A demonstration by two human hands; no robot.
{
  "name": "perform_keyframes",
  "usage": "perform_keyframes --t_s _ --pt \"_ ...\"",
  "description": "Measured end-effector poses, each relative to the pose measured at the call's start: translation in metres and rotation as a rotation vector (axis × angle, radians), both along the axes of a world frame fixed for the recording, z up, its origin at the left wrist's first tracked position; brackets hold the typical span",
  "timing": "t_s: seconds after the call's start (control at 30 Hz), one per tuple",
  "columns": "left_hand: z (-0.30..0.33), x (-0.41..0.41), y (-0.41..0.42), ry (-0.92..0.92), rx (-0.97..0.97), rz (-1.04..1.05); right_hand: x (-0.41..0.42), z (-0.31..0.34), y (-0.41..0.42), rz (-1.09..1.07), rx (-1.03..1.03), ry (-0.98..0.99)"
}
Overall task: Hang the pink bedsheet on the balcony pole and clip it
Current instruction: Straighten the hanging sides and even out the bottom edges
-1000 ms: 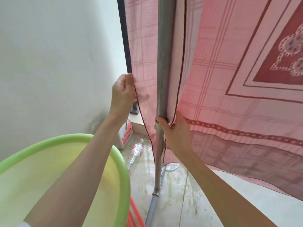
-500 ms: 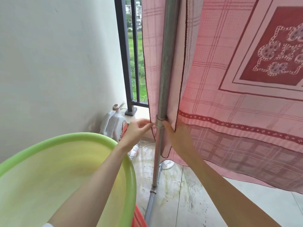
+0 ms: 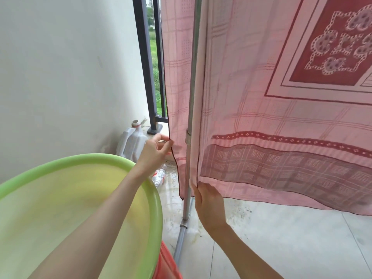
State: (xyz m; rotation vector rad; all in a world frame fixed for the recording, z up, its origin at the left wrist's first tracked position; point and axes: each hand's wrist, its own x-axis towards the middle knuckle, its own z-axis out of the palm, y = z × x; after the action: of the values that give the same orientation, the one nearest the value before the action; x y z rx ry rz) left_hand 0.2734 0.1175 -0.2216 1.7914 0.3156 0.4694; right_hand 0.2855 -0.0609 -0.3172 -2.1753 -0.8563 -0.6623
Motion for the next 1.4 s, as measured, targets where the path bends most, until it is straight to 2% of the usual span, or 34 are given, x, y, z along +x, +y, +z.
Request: perform_keyframes --t_s 0.27,0.47,0.57,0.67,0.83,1.07,1.4 --pt "0.025 -0.005 0.001 -0.168 0.007 0.063 0.008 -0.027 0.002 -0.097 -0.183 0.030" --pt "0.039 -0.002 -0.003 -0.213 0.022 0.069 0.004 -0.049 -0.002 -0.129 -0.335 0.162" --pt "0.037 -0.002 -0.006 -0.179 0.055 0.032 0.002 -0.051 0.012 -0.126 -0.267 0.167" --pt "0.026 -0.003 -0.006 -0.056 0.117 -0.063 0.001 -0.046 0.021 -0.138 -0.153 0.159" --pt "0.011 -0.003 0.002 0.080 0.207 -0.053 0.002 -0.040 0.028 -0.083 -0.078 0.096" --pt "0.019 -0.022 0.011 0.106 0.204 -0.108 0.010 -0.042 0.049 -0.075 -0.062 0.054" --pt "0.012 -0.033 0.003 0.108 0.108 -0.210 0.006 -0.045 0.075 0.013 -0.022 0.247"
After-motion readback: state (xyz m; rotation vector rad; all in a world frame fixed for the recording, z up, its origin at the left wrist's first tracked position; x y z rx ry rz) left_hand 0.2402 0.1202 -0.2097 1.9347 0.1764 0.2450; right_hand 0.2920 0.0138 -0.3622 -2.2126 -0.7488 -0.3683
